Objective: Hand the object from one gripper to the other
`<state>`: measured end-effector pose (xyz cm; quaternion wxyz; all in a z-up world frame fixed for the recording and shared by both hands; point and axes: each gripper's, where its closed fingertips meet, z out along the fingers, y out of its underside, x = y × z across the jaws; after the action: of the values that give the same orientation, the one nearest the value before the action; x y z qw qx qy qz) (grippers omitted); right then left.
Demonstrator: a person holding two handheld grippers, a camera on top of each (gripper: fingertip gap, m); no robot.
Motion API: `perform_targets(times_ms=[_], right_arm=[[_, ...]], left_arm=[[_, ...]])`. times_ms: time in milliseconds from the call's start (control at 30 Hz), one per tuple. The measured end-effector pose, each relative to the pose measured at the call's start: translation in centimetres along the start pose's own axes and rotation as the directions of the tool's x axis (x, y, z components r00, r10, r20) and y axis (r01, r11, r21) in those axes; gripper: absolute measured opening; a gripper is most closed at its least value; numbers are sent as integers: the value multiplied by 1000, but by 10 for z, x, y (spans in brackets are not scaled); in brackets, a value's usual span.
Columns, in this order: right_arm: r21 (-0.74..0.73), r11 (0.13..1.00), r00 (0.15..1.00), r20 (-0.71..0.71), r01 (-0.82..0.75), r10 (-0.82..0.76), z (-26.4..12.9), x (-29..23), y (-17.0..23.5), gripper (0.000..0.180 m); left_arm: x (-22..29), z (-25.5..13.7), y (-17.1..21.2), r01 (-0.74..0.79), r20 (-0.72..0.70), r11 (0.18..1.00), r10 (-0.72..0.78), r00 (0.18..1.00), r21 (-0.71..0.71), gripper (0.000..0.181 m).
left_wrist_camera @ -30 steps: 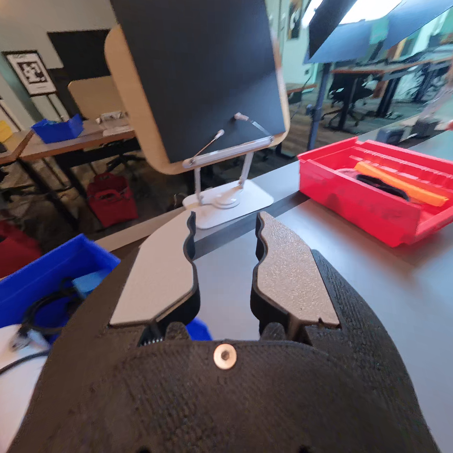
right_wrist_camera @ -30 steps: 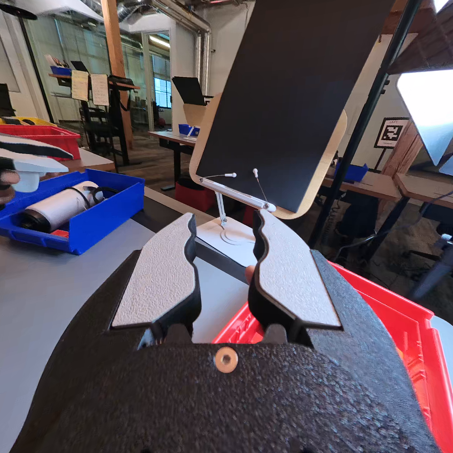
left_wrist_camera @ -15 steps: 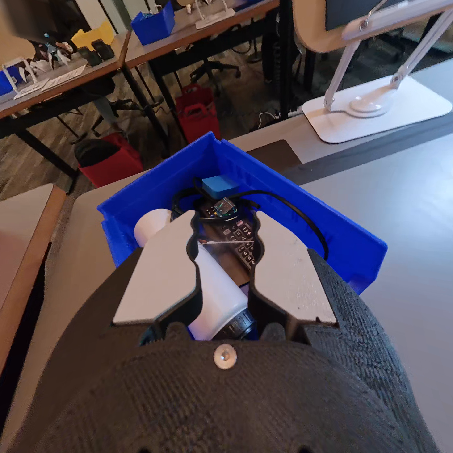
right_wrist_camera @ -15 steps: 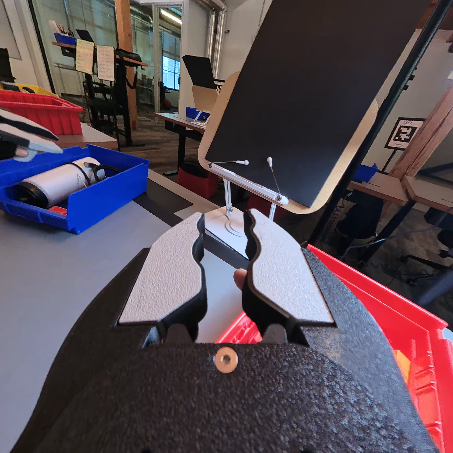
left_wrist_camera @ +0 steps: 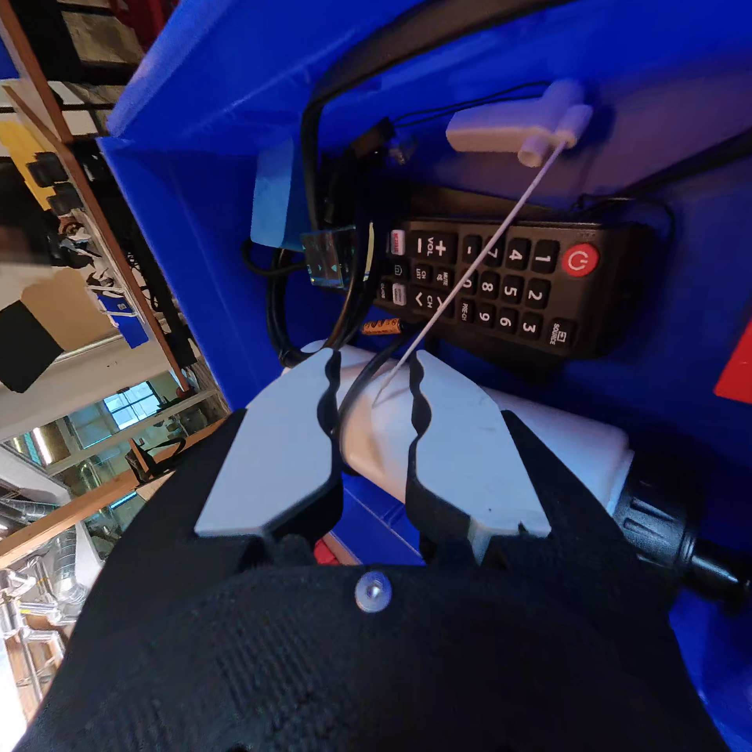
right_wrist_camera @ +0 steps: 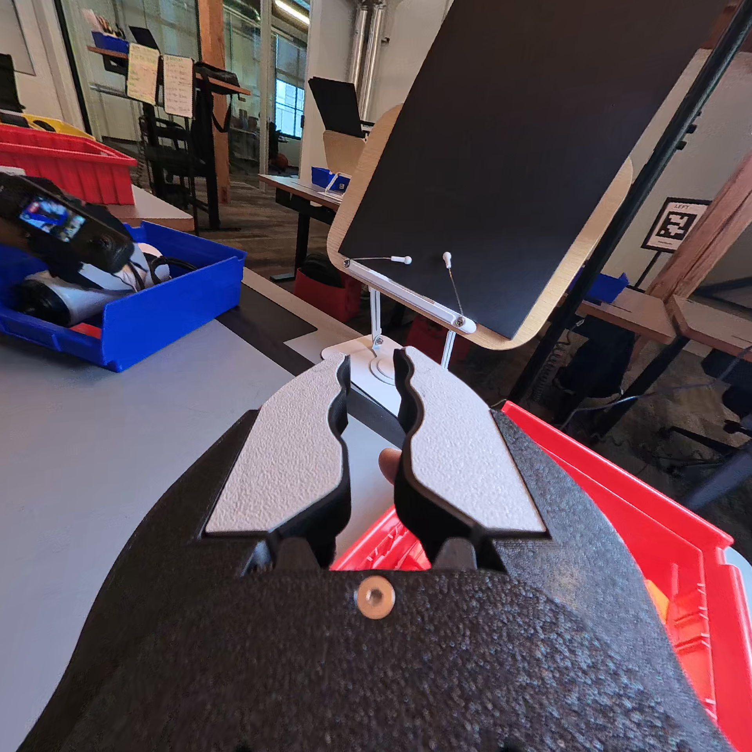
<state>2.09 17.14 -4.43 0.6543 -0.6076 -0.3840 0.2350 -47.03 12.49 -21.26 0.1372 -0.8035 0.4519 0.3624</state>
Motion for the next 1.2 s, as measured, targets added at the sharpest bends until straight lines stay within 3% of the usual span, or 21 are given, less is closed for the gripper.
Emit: perform_targets(times_ms=[167, 433, 667, 733, 1200], right_arm=[[3, 1000, 1000, -4, -25, 25, -2, 6, 2, 20], [10, 1000, 1000, -14, -21, 21, -5, 8, -2, 19], [11, 1000, 1000, -19, -22, 22, -6, 9, -2, 18], [9, 1000, 1000, -19, -22, 22, -6, 9, -1, 18], [13, 1000, 999, -23, -21, 22, -6, 9, -3, 16]], left_arm=[[3, 6, 2, -102, -36, 992, 99, 994, -71, 30], [5, 8, 7, -114, -77, 988, 106, 991, -107, 30], [6, 10, 6, -78, -89, 993, 71, 994, -86, 21], [9, 11, 5, -88, -97, 993, 80, 992, -73, 2], [-12, -20, 14, -68, -5, 997, 68, 998, -28, 2]])
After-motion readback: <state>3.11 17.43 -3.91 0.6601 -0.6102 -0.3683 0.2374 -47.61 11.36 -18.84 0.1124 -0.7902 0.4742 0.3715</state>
